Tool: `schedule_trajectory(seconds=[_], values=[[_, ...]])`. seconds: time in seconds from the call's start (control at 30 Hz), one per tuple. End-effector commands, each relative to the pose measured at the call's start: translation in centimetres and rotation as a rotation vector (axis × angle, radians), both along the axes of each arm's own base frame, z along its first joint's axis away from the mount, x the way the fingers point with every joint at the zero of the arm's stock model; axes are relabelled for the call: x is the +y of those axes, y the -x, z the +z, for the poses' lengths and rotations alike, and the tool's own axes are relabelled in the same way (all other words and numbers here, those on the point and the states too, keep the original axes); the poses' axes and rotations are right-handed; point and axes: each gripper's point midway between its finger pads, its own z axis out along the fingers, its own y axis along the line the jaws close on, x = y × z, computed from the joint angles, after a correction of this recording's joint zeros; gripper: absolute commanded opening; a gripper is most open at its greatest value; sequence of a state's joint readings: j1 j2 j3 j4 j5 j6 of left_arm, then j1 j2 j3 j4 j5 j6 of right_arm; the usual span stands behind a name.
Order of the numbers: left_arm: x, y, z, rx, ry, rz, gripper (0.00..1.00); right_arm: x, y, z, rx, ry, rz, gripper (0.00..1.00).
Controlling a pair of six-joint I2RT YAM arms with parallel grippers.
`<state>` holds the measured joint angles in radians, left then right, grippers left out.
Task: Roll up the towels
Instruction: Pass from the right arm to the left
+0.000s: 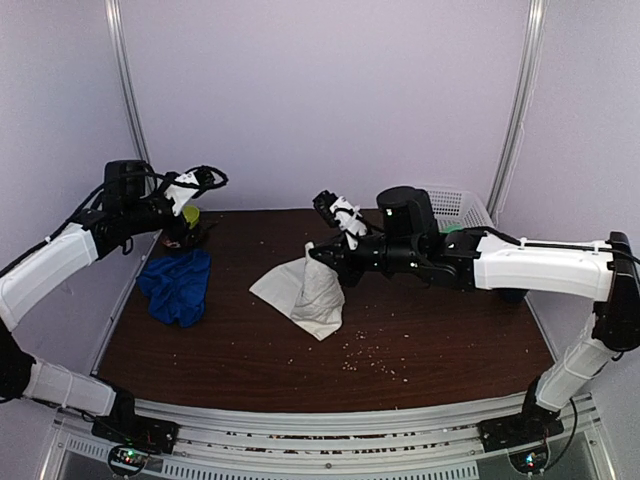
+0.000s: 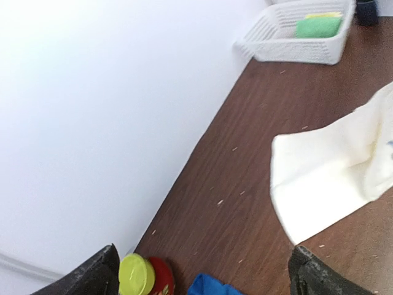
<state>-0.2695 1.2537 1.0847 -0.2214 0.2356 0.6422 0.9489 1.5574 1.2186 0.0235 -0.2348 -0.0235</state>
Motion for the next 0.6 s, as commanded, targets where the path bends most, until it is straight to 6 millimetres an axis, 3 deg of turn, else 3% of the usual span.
schedule_trajectory(seconds=[0.0,0.13,0.23,0.4,0.57], values=[[-6.2,6.7,-2.1,0.157,0.058,-0.425,0.98,3.3,4.5,0.2,-0.035,0.02,0.295,0.0],[-8.3,9.8,-1.3,0.169,0.095,-0.602,0.98,4.9,6.0,-1.5,-0.05,0.084,0.382,0.0],[-9.9,11.7,-1.7,0.173,0.068,-0.7,0.98,5.7,5.9,-2.2,-0.049,0.1,0.385,0.0],[-11.7,14.0,-3.0,0.158,0.0,-0.792,0.97,6.6,5.2,-3.3,-0.034,0.109,0.376,0.0],[-13.2,15.3,-4.3,0.173,-0.039,-0.84,0.88,7.0,4.9,-3.5,-0.029,0.089,0.364,0.0]])
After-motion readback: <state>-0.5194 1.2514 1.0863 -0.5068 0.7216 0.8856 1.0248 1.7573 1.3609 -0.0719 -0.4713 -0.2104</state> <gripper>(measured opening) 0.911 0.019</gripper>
